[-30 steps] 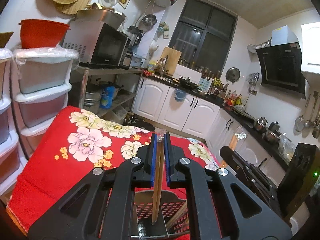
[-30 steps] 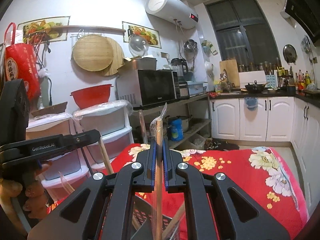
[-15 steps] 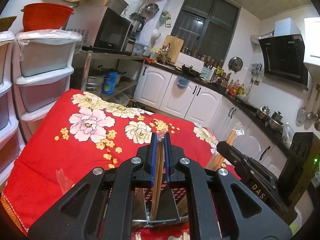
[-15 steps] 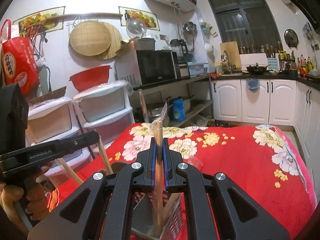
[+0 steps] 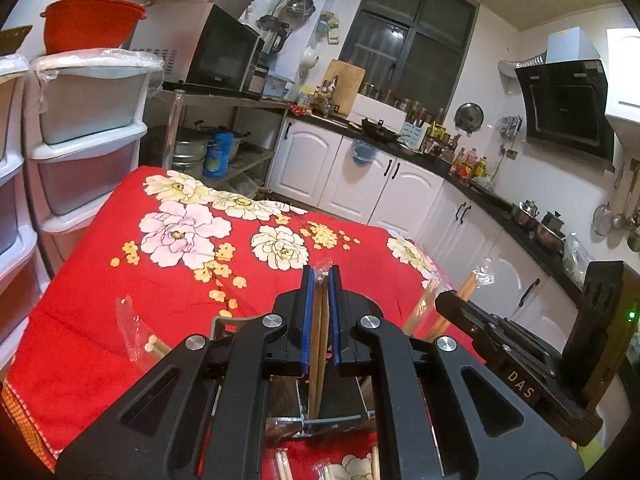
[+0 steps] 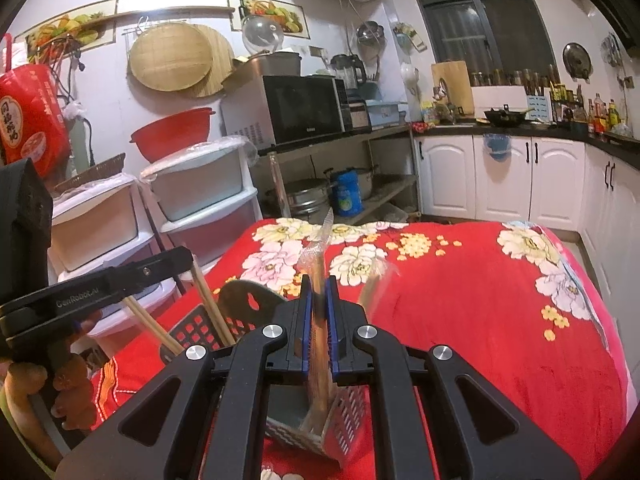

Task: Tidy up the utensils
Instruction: 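Lift both held chopstick pairs and carry them over the grey basket, then open the left gripper into the basket while the right gripper releases its pair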

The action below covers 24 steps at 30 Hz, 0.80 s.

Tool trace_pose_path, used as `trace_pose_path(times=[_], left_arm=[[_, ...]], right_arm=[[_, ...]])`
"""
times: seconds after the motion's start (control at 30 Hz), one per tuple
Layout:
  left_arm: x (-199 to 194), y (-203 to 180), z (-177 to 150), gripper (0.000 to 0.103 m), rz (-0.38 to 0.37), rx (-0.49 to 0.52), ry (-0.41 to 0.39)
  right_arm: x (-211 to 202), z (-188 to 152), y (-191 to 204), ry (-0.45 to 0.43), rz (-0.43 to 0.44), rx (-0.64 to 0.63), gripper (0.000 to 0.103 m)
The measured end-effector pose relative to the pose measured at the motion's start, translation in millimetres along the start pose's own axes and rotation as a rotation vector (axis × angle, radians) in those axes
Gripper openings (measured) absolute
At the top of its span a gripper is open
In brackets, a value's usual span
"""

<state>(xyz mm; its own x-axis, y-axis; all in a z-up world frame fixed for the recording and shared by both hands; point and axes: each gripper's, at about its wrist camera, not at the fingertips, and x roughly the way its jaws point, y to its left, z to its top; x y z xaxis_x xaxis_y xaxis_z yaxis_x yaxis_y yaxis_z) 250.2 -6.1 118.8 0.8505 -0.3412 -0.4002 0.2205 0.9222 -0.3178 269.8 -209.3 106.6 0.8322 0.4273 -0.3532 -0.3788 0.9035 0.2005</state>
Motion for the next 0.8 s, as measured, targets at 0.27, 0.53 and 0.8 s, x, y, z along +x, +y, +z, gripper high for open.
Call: trace_pose_path(times=[0.27,0.53,0.8], left_arm=[[-5,3,-9,0.003,-0.005,-0.008,0.033],[-10,6,-12,0.009,0.002,-0.017,0.043],[-26,14,-16,0.020,0.004,-0.027,0.043]], right_arm=[[-7,-5,-2,0.025,-0.008,0.019,0.011],[-14,-7,-5,0.053,-0.001,0.049,0.026],[-21,-12,-2,0.071,-0.006,0.059,0.041]])
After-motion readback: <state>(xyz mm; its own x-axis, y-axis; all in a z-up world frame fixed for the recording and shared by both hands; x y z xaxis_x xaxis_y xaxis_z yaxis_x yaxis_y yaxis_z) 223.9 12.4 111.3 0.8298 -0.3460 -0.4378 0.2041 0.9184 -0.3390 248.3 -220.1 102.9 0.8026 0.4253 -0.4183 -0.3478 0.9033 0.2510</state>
